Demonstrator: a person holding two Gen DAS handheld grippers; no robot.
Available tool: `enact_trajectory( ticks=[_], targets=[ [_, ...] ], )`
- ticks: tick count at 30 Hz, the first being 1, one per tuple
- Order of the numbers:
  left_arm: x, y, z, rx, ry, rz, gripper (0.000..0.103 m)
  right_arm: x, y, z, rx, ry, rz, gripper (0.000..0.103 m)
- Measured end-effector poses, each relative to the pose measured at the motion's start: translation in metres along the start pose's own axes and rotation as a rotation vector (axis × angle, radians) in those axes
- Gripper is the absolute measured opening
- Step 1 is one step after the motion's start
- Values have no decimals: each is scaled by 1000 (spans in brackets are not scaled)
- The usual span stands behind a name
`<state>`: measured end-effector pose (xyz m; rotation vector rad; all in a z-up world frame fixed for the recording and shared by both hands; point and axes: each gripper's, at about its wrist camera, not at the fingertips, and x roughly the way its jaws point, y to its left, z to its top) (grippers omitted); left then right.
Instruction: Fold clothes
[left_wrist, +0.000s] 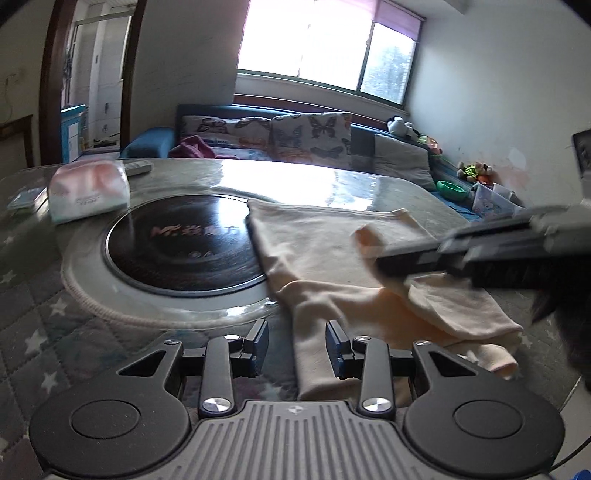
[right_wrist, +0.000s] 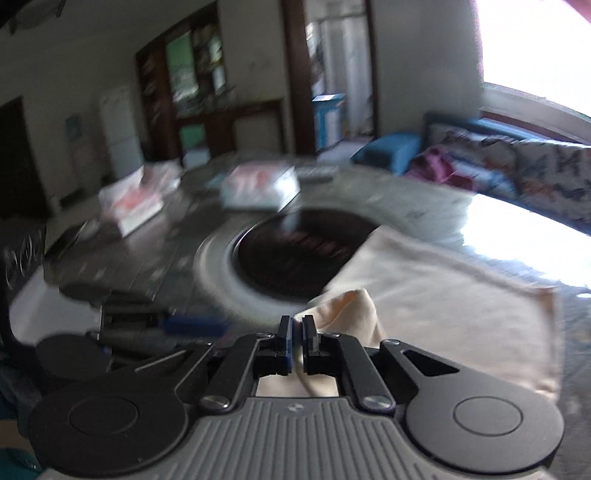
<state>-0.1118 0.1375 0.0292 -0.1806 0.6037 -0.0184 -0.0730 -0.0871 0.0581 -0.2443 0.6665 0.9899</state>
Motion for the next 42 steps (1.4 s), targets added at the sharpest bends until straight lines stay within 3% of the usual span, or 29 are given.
enact_trajectory(
  ticks=[2,7,17,21,27,33,42],
  targets=[
    [-1,2,-1,-4,-1,0,37,8,6,-3,-11,18,15,10],
    [-4,-1,4,8,-16,-10,37,-11,3,-6,-13,-6,4,11],
    [12,-29,11,74,-6,-92,34,-72,-71,-62,151,45,-223,12],
    [25,-35,9,102,28,-85,34,-86,-90,-85,230,36,-265,12],
    [36,-37,1,116,70,-75,30,-90,-103,-106,295,27,-269,13],
    [33,-40,1,133,59,-51,8,-84,-106,-115,304,43,-263,17],
    [23,-37,2,135,70,0,10,-81,-107,-113,275,59,-256,20]
  ],
)
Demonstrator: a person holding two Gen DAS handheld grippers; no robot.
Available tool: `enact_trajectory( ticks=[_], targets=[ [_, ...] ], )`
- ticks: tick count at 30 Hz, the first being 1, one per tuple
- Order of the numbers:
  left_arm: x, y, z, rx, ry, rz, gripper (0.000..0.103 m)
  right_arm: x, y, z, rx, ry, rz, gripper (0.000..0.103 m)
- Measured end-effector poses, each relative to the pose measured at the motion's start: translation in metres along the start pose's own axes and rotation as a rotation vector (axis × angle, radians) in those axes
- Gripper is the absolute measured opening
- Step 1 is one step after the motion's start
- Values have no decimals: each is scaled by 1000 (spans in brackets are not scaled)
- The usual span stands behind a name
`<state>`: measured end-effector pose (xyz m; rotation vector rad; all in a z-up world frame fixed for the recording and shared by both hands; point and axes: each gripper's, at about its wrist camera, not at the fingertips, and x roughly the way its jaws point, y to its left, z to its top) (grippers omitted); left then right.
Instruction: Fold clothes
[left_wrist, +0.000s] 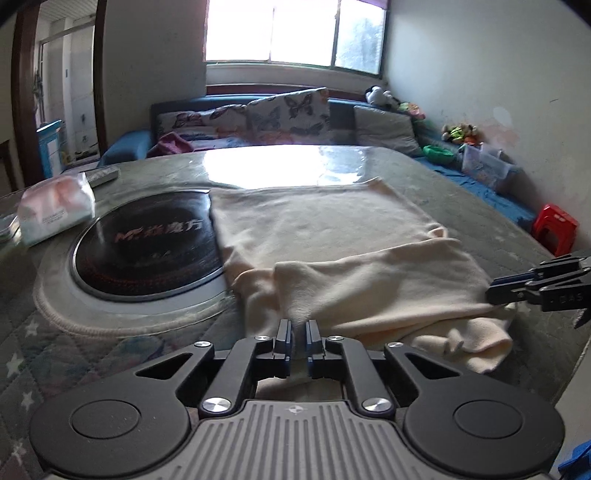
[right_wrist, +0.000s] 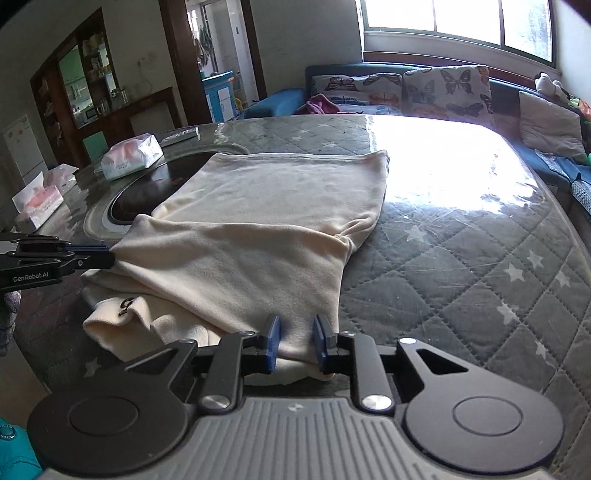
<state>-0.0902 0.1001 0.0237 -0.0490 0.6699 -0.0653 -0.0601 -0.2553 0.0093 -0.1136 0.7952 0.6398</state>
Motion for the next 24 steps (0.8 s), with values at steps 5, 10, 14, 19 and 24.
enact_trajectory(
  ticks=[5,10,14,19,24],
  targets=[
    [-6,3,7,9,-18,13,10,-3,3,7,-30,-1,3,21],
    [-5,-6,23,32,-52,-36,10,-2,7,21,-63,-30,3,21],
    [16,-17,32,41,-31,-66,10,9,9,36,-89,-51,-8,21],
    [35,-17,38,35,-21,-70,11,27,6,50,-88,-59,-11,21],
    [48,-5,35,22,14,-49,11,49,-3,52,-57,-29,-15,21]
  ],
)
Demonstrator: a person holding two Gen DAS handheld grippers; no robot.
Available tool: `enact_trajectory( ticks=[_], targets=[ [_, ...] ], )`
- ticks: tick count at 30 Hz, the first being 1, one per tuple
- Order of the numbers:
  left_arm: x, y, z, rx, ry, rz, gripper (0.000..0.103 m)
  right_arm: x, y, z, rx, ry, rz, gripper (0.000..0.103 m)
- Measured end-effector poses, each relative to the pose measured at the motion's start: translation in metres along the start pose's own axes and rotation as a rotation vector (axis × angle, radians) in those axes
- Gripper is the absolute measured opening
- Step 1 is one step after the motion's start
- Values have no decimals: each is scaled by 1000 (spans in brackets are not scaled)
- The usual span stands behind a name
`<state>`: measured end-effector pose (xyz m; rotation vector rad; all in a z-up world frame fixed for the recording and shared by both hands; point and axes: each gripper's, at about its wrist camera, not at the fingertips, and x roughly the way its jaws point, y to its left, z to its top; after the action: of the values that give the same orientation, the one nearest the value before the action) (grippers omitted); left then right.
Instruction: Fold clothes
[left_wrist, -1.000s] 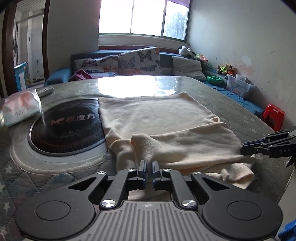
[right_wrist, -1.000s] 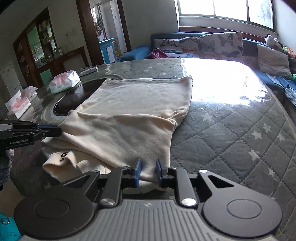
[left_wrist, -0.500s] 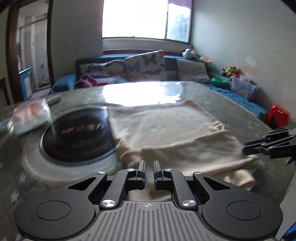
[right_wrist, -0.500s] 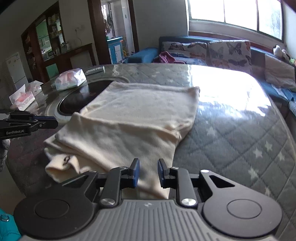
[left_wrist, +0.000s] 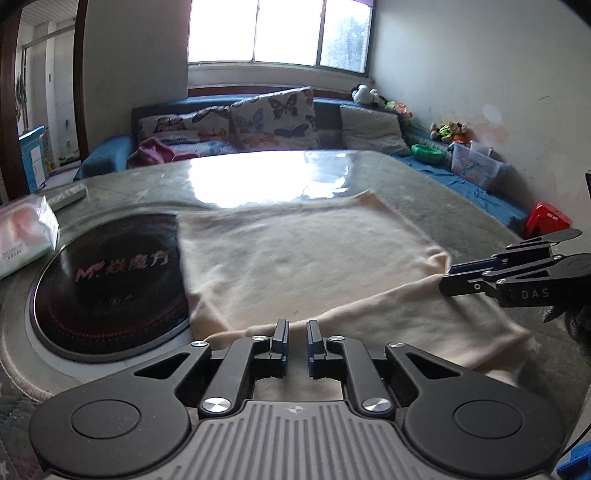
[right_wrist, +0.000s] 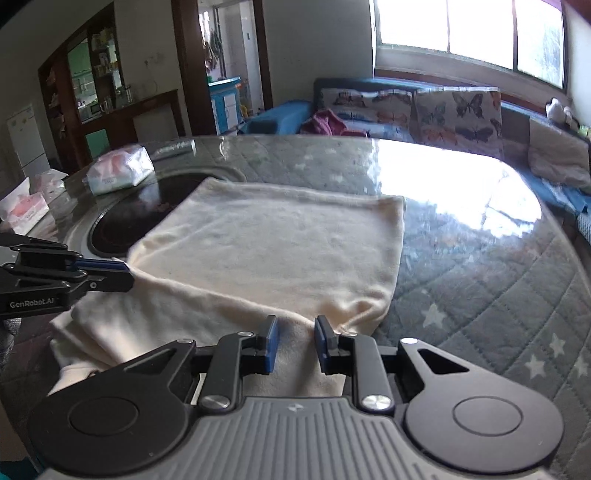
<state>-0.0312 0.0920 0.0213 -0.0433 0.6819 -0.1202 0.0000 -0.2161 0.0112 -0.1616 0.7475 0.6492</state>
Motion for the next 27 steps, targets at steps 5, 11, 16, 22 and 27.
enact_trajectory(
  ticks=[5,11,16,22,27],
  targets=[
    [-6,5,-6,-13,1,-5,11,-3,1,-2,-7,-2,0,21],
    [-22,-6,-9,21,-24,-38,13,-23,24,-7,-96,2,46,24],
    [-25,-15,-20,65,-2,-53,13,-29,46,-21,-161,26,90,27],
    [-32,-10,-30,77,13,-43,13,-30,55,-29,-213,45,95,27],
    [-34,-10,-20,73,-7,-45,14,-31,51,-18,-192,22,109,27]
  ],
)
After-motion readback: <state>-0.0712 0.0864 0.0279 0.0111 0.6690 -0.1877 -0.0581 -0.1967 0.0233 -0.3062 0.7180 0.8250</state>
